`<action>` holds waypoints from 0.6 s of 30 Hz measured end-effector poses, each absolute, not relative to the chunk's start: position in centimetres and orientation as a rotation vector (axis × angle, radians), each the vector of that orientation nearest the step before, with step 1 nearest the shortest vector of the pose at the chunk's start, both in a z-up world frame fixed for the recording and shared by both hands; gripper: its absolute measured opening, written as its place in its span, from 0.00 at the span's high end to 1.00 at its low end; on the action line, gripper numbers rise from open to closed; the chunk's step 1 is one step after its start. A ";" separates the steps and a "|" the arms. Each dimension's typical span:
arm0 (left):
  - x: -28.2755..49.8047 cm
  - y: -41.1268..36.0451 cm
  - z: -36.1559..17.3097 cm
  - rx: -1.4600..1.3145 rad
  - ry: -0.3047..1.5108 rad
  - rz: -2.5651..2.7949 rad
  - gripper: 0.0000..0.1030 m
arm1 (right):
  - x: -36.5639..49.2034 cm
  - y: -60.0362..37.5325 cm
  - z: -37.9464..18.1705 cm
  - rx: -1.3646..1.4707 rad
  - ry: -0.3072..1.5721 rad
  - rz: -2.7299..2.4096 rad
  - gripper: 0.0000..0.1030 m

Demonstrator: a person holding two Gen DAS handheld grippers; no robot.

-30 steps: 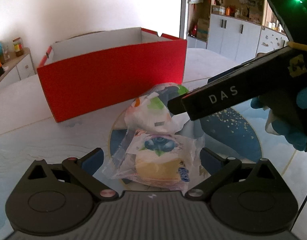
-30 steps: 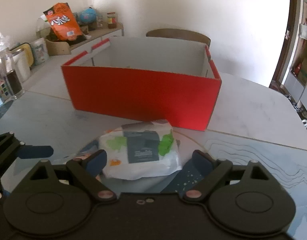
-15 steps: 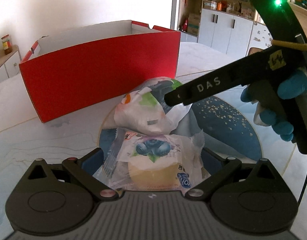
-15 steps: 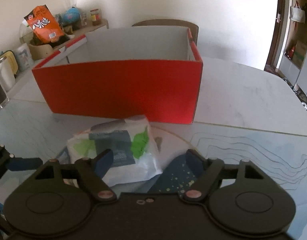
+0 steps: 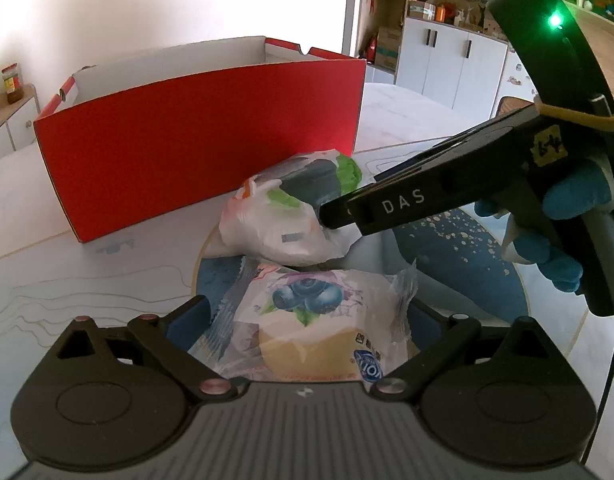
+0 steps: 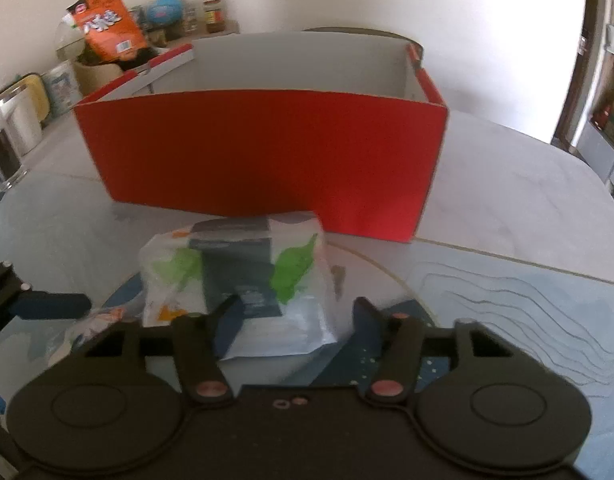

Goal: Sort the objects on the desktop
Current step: 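Close left tool on the bagged bun while right tool grasps the white printed bag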

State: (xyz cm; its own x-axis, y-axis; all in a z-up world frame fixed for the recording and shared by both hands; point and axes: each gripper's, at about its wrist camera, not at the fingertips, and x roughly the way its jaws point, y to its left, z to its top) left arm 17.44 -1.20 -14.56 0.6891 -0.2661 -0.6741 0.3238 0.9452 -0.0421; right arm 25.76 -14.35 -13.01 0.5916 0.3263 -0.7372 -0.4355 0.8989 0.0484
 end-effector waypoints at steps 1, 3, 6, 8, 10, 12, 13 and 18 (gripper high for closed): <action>17.4 -1.2 -14.6 0.084 0.740 -0.330 0.03 | 25.6 -14.3 -13.0 -0.145 0.824 0.453 0.53; 17.4 -1.2 -14.6 0.087 0.741 -0.330 0.04 | 25.4 -14.0 -12.9 -0.162 0.817 0.453 0.58; 17.3 -1.4 -14.5 0.097 0.737 -0.331 0.08 | 25.3 -14.1 -12.8 -0.171 0.811 0.445 0.67; 17.0 -1.5 -14.3 0.101 0.737 -0.334 0.14 | 25.3 -14.2 -12.7 -0.176 0.809 0.427 0.78; 16.9 -1.7 -14.3 0.110 0.737 -0.334 0.16 | 25.4 -14.5 -12.7 -0.165 0.816 0.425 0.79; 16.7 -1.7 -14.1 0.113 0.736 -0.331 0.18 | 25.3 -14.6 -12.6 -0.166 0.815 0.423 0.81; 16.6 -1.7 -14.0 0.112 0.737 -0.331 0.20 | 25.2 -14.6 -12.6 -0.168 0.813 0.421 0.82; 16.4 -1.6 -13.5 0.105 0.725 -0.321 0.25 | 24.9 -14.7 -12.3 -0.157 0.805 0.397 0.85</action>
State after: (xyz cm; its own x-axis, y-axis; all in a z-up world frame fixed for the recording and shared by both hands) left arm 16.38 -1.60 -13.53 0.7025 -0.2516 -0.6658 0.3237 0.9460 -0.0159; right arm 24.85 -14.67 -12.28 0.6241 0.2852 -0.7275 -0.4032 0.9150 0.0128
